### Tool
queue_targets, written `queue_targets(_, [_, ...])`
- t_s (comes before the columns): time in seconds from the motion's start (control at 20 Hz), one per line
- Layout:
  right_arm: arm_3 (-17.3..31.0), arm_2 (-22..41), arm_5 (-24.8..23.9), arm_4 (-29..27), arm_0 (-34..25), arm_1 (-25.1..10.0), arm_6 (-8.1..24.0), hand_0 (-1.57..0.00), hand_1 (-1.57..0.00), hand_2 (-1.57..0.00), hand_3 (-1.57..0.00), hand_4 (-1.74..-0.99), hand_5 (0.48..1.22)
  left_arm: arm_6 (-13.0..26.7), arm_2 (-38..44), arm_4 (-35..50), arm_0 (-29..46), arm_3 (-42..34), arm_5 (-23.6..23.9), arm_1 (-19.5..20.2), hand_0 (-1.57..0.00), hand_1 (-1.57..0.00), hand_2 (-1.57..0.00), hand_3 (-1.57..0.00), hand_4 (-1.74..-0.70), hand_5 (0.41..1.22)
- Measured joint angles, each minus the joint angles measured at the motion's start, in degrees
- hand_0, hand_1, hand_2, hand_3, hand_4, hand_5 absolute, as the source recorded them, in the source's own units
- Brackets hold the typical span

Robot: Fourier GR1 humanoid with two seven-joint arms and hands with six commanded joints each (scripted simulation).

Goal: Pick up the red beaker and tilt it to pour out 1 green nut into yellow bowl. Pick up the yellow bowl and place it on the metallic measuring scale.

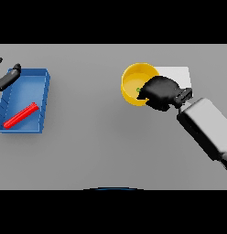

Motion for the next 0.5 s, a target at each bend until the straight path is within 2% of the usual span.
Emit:
queue_targets(0.1, [1.6, -1.3, -1.5, 0.4, -0.3, -1.8, -1.3, -1.57, -1.57, -1.54, -1.15, -1.741, 1.221, 0.3, 0.1, 0.1, 0.0, 0.2, 0.0, -0.2, 0.00, 0.00, 0.00, 0.00, -0.73, 0.715])
queue_targets(0.2, [3.2, -2.4, -3.0, 0.3, -0.8, -1.7, -0.7, -1.57, -1.57, -1.53, -1.15, -1.741, 1.221, 0.3, 0.1, 0.1, 0.1, 0.1, 0.3, -0.1, 0.00, 0.00, 0.00, 0.00, -0.73, 0.717])
queue_targets(0.3, [7.5, -3.7, -5.1, 0.8, -1.9, -1.5, -1.1, -1.57, -1.57, -1.54, -1.15, -1.741, 1.221, 2.2, -0.3, -0.1, -0.2, -0.2, 0.7, -0.1, 0.00, 0.00, 0.00, 0.00, -0.73, 0.724])
queue_targets(0.5, [14.5, -5.2, -9.2, 2.2, -3.1, -2.6, -3.3, -1.57, -1.57, -1.55, -1.15, -1.741, 1.221, 1.6, 0.1, 0.5, 0.6, -1.0, 1.0, 0.1, 0.00, 0.00, 0.00, 0.00, -0.74, 0.738])
